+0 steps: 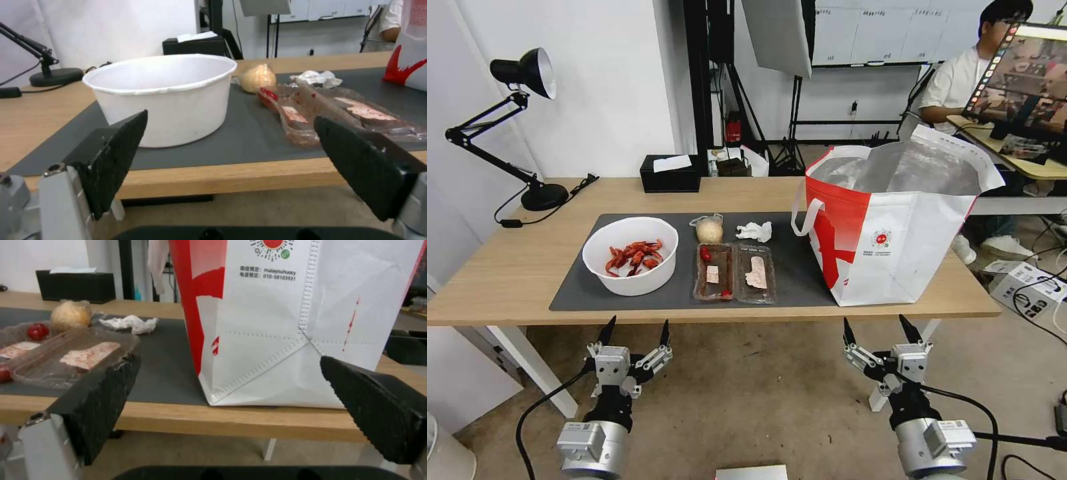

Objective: Pick up the trash from the table and place it into the takeout bag.

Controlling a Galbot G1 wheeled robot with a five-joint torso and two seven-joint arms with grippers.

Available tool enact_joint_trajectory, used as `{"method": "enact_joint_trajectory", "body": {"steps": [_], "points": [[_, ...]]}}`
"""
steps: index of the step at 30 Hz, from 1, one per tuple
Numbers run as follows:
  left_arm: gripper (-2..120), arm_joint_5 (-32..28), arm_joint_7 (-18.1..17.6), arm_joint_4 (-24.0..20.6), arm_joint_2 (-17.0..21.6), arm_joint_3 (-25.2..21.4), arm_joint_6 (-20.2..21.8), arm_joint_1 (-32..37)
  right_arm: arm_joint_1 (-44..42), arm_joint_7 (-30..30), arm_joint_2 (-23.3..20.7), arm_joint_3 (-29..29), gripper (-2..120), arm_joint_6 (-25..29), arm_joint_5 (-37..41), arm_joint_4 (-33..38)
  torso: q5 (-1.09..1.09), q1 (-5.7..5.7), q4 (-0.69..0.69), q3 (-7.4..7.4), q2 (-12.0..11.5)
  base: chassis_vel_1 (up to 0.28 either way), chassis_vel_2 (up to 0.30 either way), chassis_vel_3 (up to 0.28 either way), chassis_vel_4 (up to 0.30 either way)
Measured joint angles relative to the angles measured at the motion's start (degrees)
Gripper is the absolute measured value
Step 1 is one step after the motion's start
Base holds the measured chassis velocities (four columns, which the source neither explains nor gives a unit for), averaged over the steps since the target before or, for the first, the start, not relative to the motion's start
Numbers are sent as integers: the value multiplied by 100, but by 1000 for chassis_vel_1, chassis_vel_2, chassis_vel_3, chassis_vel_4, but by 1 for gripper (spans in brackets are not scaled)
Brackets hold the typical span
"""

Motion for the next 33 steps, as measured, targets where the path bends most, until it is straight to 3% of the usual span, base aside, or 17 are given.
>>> {"method": "enact_joint_trajectory", "body": {"steps": [23, 26, 28, 30, 33], "points": [[100, -17, -6, 6, 2, 0, 0, -16, 32, 0, -49, 2, 100, -1, 24, -14, 0, 0, 0, 0, 0, 0, 0, 0, 0], [100, -145, -58, 52, 26, 1, 0, -115, 201, 26, -290, 27, 100, -32, 171, -95, 1, -1, 0, 0, 0, 0, 0, 0, 0], [100, -668, -288, 262, 136, 6, -1, -566, 589, 92, -811, 89, 100, -125, 493, -269, 1, 0, 0, 0, 0, 0, 0, 0, 0], [100, -801, -344, 311, 163, 8, -4, -677, 680, 107, -933, 103, 100, -148, 573, -310, 1, 0, 0, 0, 0, 0, 0, 0, 0], [100, -1498, -644, 587, 309, 15, -38, -1265, 1187, 190, -1621, 184, 100, -265, 998, -538, 1, 1, 0, 1, -1, 0, 0, 0, 0]]}}
